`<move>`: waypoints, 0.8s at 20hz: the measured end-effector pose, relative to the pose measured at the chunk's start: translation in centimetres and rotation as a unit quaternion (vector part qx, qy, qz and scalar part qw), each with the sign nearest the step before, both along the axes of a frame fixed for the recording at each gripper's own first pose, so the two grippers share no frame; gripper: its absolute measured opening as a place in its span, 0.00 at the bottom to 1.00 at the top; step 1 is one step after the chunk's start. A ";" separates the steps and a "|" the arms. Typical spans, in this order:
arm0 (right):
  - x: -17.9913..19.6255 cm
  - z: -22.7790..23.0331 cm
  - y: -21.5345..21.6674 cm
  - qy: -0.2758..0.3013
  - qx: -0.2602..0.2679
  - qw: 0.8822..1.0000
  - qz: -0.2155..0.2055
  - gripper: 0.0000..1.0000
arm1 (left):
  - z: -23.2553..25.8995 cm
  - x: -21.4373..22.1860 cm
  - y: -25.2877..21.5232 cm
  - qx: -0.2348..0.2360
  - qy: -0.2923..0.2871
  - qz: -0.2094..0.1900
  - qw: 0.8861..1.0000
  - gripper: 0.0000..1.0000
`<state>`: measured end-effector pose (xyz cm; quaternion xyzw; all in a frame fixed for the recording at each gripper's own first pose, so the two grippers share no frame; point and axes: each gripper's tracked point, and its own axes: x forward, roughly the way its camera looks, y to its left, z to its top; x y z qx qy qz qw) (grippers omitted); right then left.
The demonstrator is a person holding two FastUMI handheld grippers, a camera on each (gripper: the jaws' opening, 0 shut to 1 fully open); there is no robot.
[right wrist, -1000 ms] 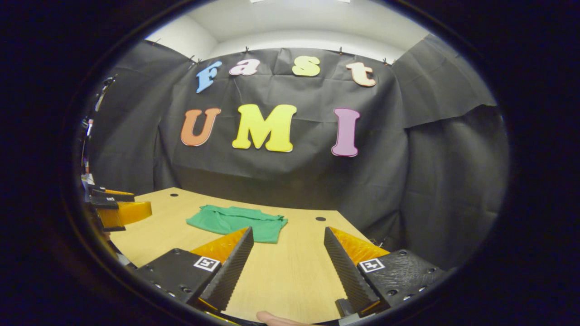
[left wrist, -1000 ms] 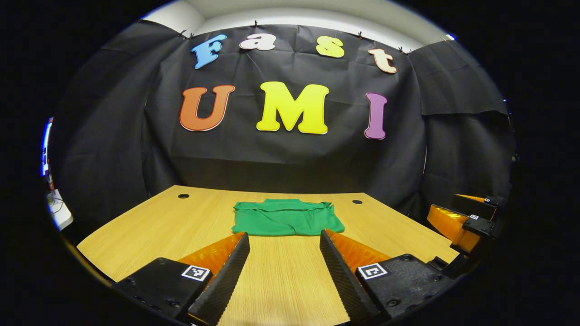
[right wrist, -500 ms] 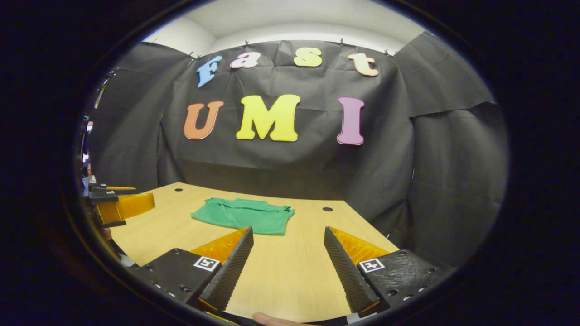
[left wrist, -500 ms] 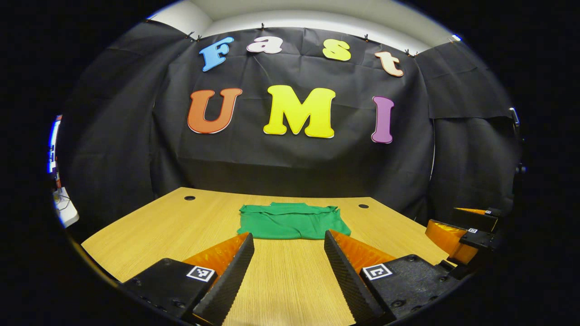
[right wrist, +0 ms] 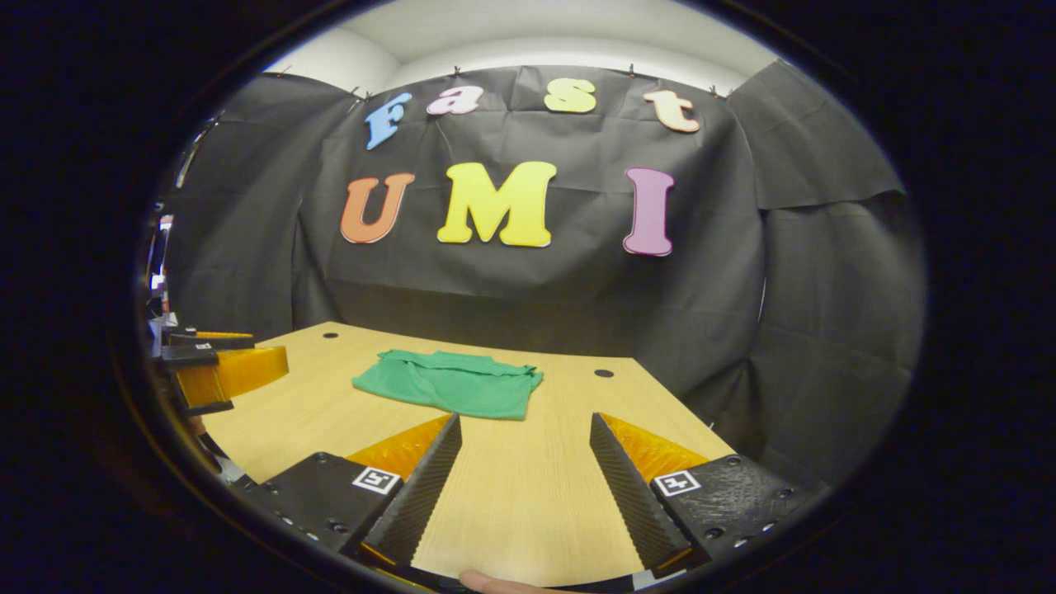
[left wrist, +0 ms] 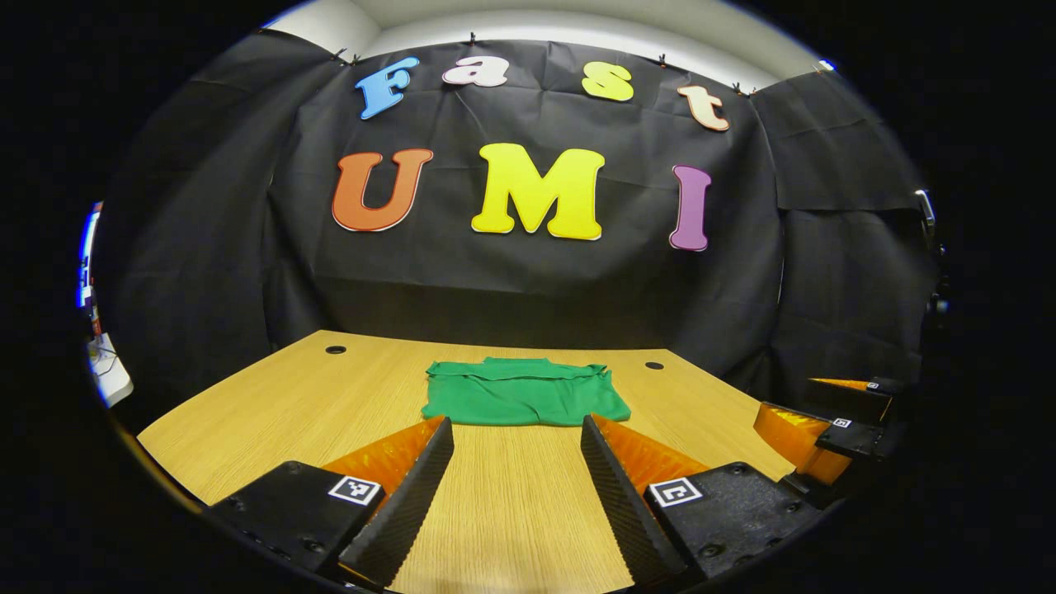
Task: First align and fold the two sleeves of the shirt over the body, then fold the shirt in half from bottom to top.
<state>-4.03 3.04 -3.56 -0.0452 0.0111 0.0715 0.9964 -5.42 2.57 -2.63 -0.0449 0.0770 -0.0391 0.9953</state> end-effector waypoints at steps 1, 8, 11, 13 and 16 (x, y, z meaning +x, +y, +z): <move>-0.1 -0.1 0.0 0.000 -0.001 1.000 0.000 0.95 | 0.1 0.0 0.0 0.001 -0.002 0.000 1.000 1.00; -0.1 -0.3 -0.1 0.001 0.000 1.000 -0.002 0.95 | 0.0 -0.1 0.0 0.002 -0.002 -0.002 1.000 1.00; 0.0 -0.7 -0.2 0.005 0.004 1.000 -0.003 0.97 | -0.3 -0.2 -0.2 -0.001 0.004 -0.008 1.000 1.00; 0.1 -0.9 -0.2 0.007 0.002 1.000 -0.004 0.97 | -0.2 -0.2 -0.2 0.000 0.002 -0.006 1.000 1.00; 0.2 -1.2 -0.2 0.009 0.003 1.000 -0.004 0.97 | -0.3 -0.1 -0.1 0.006 0.001 -0.003 1.000 1.00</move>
